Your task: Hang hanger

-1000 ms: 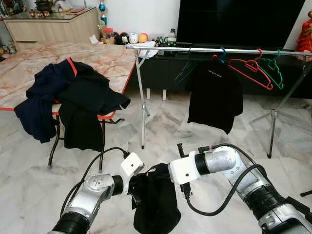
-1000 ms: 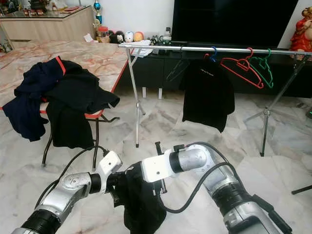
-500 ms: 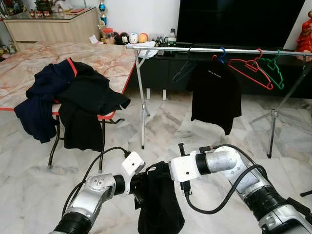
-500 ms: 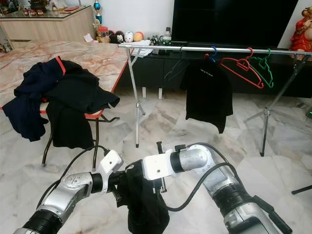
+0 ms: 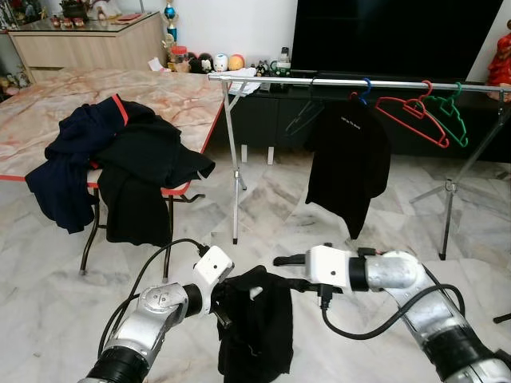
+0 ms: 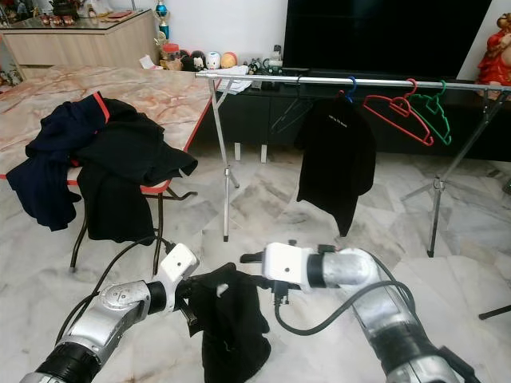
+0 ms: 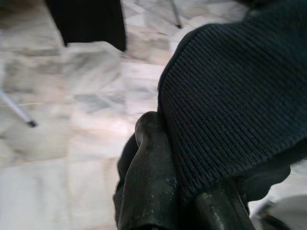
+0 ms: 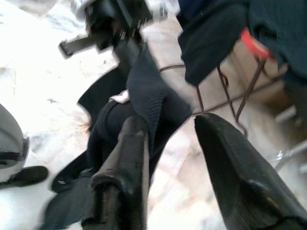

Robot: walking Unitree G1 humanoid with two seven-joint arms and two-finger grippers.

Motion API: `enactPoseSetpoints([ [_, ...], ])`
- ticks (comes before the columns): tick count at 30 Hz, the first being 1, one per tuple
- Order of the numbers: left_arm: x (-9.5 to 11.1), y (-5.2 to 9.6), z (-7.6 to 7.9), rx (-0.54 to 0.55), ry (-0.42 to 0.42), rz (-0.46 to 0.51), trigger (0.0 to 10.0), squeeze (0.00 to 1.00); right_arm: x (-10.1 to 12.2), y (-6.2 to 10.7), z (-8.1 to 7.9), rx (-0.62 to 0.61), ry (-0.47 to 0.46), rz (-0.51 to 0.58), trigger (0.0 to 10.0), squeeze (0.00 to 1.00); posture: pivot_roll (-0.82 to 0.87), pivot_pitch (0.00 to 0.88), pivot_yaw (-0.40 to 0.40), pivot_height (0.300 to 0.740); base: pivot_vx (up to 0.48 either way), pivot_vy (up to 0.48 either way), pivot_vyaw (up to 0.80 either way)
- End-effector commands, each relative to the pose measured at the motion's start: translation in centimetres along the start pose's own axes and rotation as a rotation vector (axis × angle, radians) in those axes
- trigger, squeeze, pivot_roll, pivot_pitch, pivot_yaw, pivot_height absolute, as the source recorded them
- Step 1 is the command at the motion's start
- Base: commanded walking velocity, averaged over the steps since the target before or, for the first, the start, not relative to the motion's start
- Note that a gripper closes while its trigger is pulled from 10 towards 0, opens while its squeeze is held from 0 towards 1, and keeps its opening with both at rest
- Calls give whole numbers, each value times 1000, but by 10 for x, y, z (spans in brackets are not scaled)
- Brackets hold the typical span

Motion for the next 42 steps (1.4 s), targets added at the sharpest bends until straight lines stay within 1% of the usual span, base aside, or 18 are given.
enactPoseSetpoints([
  [1, 5, 1, -10, 39, -23, 4, 0, 0, -7, 6, 2, -36, -55, 2, 10000, 1000, 7, 18, -7, 740, 0, 0, 0],
  [2, 7, 0, -12, 56, -24, 2, 0, 0, -20, 9, -5, -34, -112, -18, 10000, 1000, 6, 21, -5, 740, 0, 0, 0],
  [10, 12, -4, -18, 103, -23, 1, 0, 0, -60, 10, -27, -23, -226, -133, 10000, 1000, 10, 26, -6, 740, 0, 0, 0],
  [14, 17, -8, -15, 105, -23, 5, 0, 0, -78, 5, -26, -136, -261, -170, 10000, 1000, 13, 29, -4, 740, 0, 0, 0],
  [15, 19, -9, -14, 108, -18, 10, 0, 0, -82, 3, -23, -183, -267, -184, 10000, 839, 11, 29, -3, 740, 0, 0, 0],
  [17, 22, -10, -14, 111, -12, 13, 0, 0, -86, 2, -20, -228, -273, -198, 10000, 784, 14, 31, -3, 740, 0, 0, 0],
  [18, 26, -12, -15, 129, -12, 6, 0, 0, -87, 0, -15, -295, -271, -182, 10000, 0, 15, 33, -2, 740, 0, 0, 0],
  [21, 31, -17, -23, 194, 18, -17, 0, 0, -86, -8, -11, -408, -271, -154, 10000, 0, 18, 32, -4, 740, 0, 0, 0],
  [24, 34, -19, -26, 228, 43, -18, 0, 0, -87, -11, -11, -438, -278, -153, 10000, 0, 20, 32, -4, 740, 0, 0, 0],
  [25, 41, -23, -34, 299, 118, 0, 3961, 0, -86, -16, -15, -467, -323, -115, 10000, 0, 31, 33, -1, 740, 0, 0, 0],
  [26, 44, -25, -35, 319, 143, 5, 3961, 0, -86, -17, -16, -481, -343, -102, 10000, 0, 31, 33, -1, 740, 0, 0, 0],
  [27, 46, -27, -37, 336, 156, 7, 4902, 0, -86, -19, -18, -485, -364, -86, 10000, 0, 30, 32, 1, 740, 0, 0, 0],
  [28, 48, -28, -39, 358, 168, 6, 10000, 0, -85, -20, -19, -486, -367, -75, 10000, 0, 28, 33, 4, 740, 0, 0, 0],
  [32, 59, -30, -51, 437, 246, 25, 10000, 0, -76, -23, -21, -508, -390, 6, 10000, 0, 8, 34, 15, 740, 0, 0, 0],
  [34, 69, -30, -59, 488, 353, 61, 10000, 0, -69, -22, -18, -551, -388, 68, 10000, 0, 5, 35, 18, 740, 0, 0, 0],
  [36, 72, -32, -60, 500, 372, 64, 10000, 0, -67, -22, -18, -572, -366, 77, 10000, 0, 12, 36, 19, 740, 0, 0, 0],
  [40, 85, -37, -59, 504, 395, 84, 10000, 0, -78, -23, -19, -653, -267, -20, 10000, 0, 16, 38, 22, 740, 0, 0, 0],
  [42, 97, -41, -56, 488, 417, 109, 10000, 0, -80, -23, -17, -724, -276, -35, 10000, 0, 16, 38, 22, 740, 0, 0, 0],
])
Point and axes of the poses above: a point about 5 cm out from each wrist's last joint towards the gripper, its own y axis pointing back from the gripper into the wrist, its own x axis along the axis of the wrist's last joint, z = x × y, the point moved 6 cm from there along -y, pointing out of the wrist towards the gripper, and after that the axes turned 5 degrees about -y, right-handed, at the moved point
